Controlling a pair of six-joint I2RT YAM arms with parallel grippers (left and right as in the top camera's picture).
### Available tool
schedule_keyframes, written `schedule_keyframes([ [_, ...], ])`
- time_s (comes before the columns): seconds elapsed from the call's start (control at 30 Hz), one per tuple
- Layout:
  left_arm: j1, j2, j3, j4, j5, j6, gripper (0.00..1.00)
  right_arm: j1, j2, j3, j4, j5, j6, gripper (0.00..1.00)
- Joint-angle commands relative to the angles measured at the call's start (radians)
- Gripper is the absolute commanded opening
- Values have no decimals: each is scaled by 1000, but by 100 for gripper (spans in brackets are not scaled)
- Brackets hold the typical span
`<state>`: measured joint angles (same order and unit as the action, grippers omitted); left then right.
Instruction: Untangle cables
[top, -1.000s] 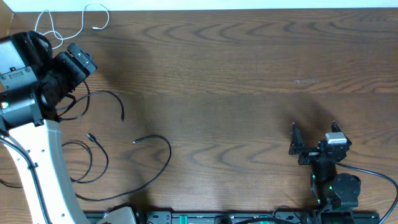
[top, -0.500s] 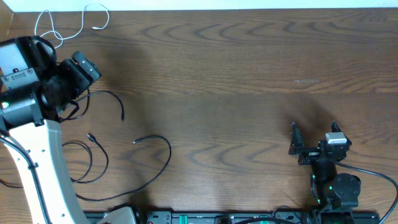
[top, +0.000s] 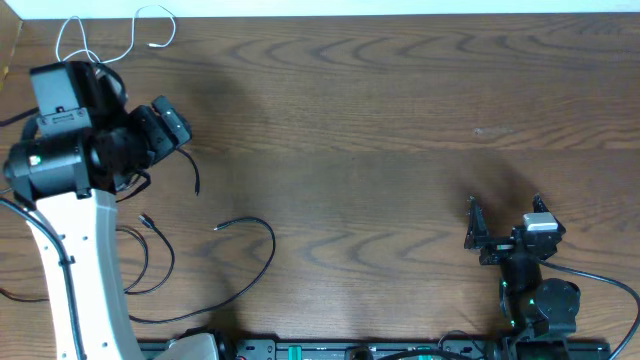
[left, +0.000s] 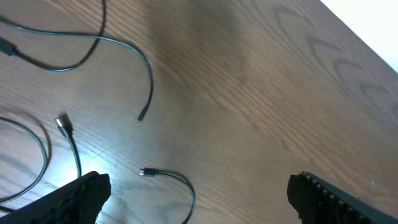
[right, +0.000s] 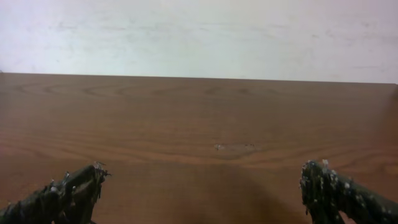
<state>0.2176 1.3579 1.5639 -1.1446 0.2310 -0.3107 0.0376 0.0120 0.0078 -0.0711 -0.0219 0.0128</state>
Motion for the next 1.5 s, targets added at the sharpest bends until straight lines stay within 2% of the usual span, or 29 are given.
schedule_keyframes([
  [0.0, -56, 2, -19, 6, 4, 65, 96, 2, -5, -2, -5, 12, -14, 99],
  [0.17, -175, -8, -77, 68, 4, 202, 96, 2, -5, -2, -5, 12, -14, 99],
  [0.3, -250, -36, -149, 164, -8, 251, 96, 2, -5, -2, -5, 12, -14, 99],
  [0.47, -269, -104, -259, 244, -43, 251, 96, 2, -5, -2, -5, 12, -14, 99],
  [0.7, -269, -248, -423, 257, -81, 251, 96, 2, -5, -2, -5, 12, -14, 99],
  [1.17, -269, -723, -763, 362, -108, 241, 96, 2, -5, -2, -5, 12, -14, 99],
  [1.3, -269, -795, -830, 383, -109, 224, 96, 2, -5, -2, -5, 12, -14, 99],
  [1.47, -267, -864, -963, 566, -120, 224, 96, 2, -5, -2, -5, 12, -14, 99],
])
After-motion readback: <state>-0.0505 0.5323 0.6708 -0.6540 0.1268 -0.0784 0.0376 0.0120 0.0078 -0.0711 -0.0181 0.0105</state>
